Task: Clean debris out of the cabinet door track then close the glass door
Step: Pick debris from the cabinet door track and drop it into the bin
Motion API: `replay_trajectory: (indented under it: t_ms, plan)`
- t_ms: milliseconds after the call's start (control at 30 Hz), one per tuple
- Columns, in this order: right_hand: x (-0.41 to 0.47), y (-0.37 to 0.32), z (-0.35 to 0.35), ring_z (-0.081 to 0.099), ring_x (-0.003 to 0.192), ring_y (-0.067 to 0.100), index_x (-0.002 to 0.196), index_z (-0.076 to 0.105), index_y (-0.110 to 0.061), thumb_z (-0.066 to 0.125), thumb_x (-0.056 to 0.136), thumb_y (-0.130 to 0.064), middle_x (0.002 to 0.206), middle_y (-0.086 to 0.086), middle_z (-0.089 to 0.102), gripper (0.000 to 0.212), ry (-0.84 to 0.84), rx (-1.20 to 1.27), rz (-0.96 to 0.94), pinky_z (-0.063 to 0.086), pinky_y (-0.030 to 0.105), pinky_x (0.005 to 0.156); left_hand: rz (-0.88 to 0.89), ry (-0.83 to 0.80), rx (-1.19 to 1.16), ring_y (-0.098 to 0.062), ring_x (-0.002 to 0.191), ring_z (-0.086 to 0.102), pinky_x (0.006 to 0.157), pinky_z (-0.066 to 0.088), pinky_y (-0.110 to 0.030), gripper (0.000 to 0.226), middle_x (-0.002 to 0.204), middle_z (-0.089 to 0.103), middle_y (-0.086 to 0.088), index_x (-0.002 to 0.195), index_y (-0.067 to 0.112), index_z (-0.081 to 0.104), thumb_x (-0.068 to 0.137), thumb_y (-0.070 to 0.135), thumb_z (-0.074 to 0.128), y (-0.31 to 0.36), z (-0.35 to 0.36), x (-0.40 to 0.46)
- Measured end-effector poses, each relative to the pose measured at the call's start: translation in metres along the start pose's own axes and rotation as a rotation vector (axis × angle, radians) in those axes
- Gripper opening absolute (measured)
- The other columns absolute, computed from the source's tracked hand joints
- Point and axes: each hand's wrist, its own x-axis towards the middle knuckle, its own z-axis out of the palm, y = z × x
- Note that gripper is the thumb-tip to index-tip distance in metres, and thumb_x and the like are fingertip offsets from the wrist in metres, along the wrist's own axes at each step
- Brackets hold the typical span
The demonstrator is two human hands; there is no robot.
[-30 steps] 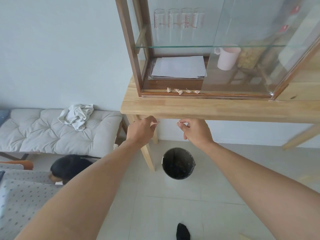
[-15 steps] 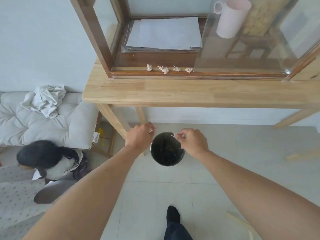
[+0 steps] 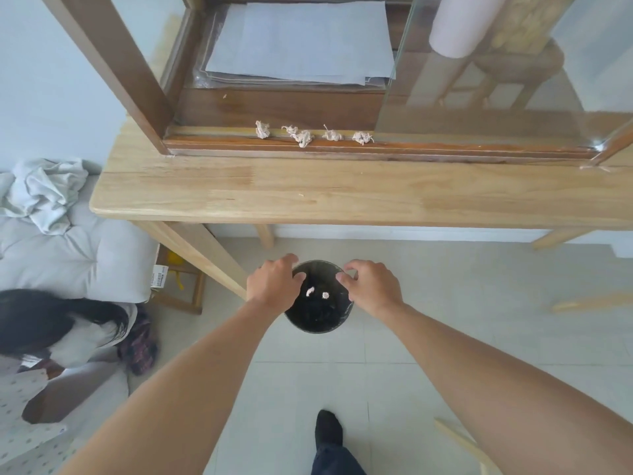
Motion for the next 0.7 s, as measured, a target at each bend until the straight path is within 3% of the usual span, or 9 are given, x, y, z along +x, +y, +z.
replay_trajectory:
  t_ms: [133, 333, 467, 600, 700]
  plan:
    - [-0.003, -0.005, -0.009, 0.077, 0.105, 0.028, 0.134, 0.072, -0.026, 0.060, 0.104, -0.050, 0.102, 0.001, 0.084, 0.040, 0.044, 0.020, -0.010, 0.059, 0.041, 0.095, -0.002, 0.027, -0.015, -0.027, 0.102, 0.072, 0.081, 0.061, -0.043, 0.049, 0.110, 0.078, 0.000, 0.141, 0.034, 0.058, 0.099, 0.058, 0.054, 0.001, -0.013, -0.006]
    - [-0.027, -0.021, -0.029, 0.075, 0.108, 0.028, 0.137, 0.072, -0.025, 0.061, 0.103, -0.052, 0.108, -0.001, 0.082, 0.044, 0.123, 0.036, -0.049, 0.058, 0.042, 0.097, 0.043, 0.061, -0.046, -0.027, 0.108, 0.072, 0.089, 0.061, -0.048, 0.058, 0.116, 0.077, 0.003, 0.144, 0.038, 0.057, 0.094, 0.067, 0.051, 0.010, -0.044, -0.033]
    - [-0.054, -0.033, -0.048, 0.077, 0.097, 0.025, 0.136, 0.073, -0.025, 0.061, 0.105, -0.051, 0.096, -0.005, 0.081, 0.042, 0.168, 0.068, -0.084, 0.059, 0.039, 0.091, 0.096, 0.099, -0.043, -0.027, 0.108, 0.072, 0.088, 0.061, -0.046, 0.059, 0.116, 0.078, 0.003, 0.146, 0.038, 0.055, 0.095, 0.067, 0.052, 0.015, -0.074, -0.061]
    - [-0.087, -0.051, -0.067, 0.071, 0.092, 0.021, 0.136, 0.072, -0.029, 0.060, 0.104, -0.054, 0.083, -0.014, 0.070, 0.043, 0.234, 0.087, -0.110, 0.049, 0.033, 0.080, 0.121, 0.134, -0.040, -0.029, 0.110, 0.069, 0.087, 0.060, -0.045, 0.058, 0.110, 0.077, 0.001, 0.148, 0.039, 0.054, 0.096, 0.065, 0.053, 0.017, -0.106, -0.092]
    - [-0.109, -0.069, -0.081, 0.063, 0.086, 0.018, 0.136, 0.073, -0.029, 0.060, 0.104, -0.054, 0.086, -0.015, 0.064, 0.042, 0.292, 0.081, -0.139, 0.045, 0.032, 0.078, 0.133, 0.170, -0.028, -0.029, 0.107, 0.070, 0.086, 0.060, -0.045, 0.057, 0.108, 0.077, 0.000, 0.149, 0.038, 0.052, 0.098, 0.064, 0.053, 0.016, -0.131, -0.114]
